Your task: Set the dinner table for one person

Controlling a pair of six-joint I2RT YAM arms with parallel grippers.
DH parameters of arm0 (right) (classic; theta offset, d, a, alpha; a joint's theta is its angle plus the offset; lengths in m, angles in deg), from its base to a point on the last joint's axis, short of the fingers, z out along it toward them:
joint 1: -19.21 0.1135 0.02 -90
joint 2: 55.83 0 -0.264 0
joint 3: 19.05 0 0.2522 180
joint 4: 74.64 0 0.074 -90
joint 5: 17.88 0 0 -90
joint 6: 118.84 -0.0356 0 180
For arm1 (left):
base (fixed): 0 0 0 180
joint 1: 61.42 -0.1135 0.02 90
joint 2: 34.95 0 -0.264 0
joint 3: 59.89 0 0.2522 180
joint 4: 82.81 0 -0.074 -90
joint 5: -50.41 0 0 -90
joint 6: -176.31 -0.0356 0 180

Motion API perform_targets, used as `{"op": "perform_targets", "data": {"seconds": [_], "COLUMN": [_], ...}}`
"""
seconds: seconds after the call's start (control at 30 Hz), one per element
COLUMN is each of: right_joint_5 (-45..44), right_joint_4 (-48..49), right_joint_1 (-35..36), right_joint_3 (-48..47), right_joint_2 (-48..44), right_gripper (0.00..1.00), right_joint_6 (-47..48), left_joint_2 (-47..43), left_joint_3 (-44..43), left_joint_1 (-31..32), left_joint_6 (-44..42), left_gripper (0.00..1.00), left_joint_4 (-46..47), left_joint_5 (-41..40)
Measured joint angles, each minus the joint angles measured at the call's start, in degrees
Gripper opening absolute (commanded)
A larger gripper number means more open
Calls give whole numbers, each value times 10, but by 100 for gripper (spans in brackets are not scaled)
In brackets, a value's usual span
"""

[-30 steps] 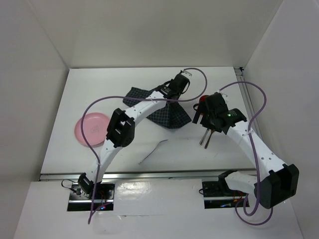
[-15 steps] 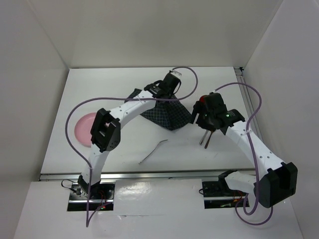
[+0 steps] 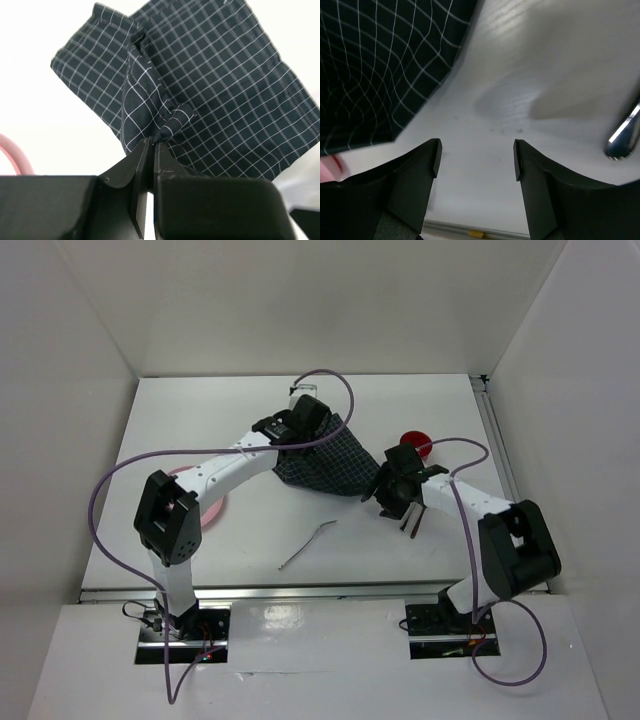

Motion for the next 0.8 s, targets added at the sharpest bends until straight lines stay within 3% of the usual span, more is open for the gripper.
{"op": "perform_targets", "data": {"seconds": [0.27, 0.57, 0.67, 0.7, 0.8], "right_joint_5": [-3, -8, -16, -22, -37], "right_joint_4": [71, 128, 135, 134, 125], "right_joint_1": [-5, -19, -20, -21, -21], "right_joint_3": [-14, -52, -81, -89, -107], "right_joint_2": [90, 146, 179, 189, 203], "right_gripper": [70, 59, 25, 3, 0], "right_joint_6": [-73, -114, -124, -125, -135], "left_joint_2": [0, -28, -43, -46, -54], "left_joint_3": [9, 40, 47, 48, 48], "left_joint_1": [0, -19, -28, -31, -37], "left_joint_6": [33, 46, 45, 45, 45], "left_gripper": [0, 0, 0, 0, 0], "left_joint_4": [-9, -11, -11, -11, -11], "left_joint_5": [-4, -3, -2, -1, 2]}}
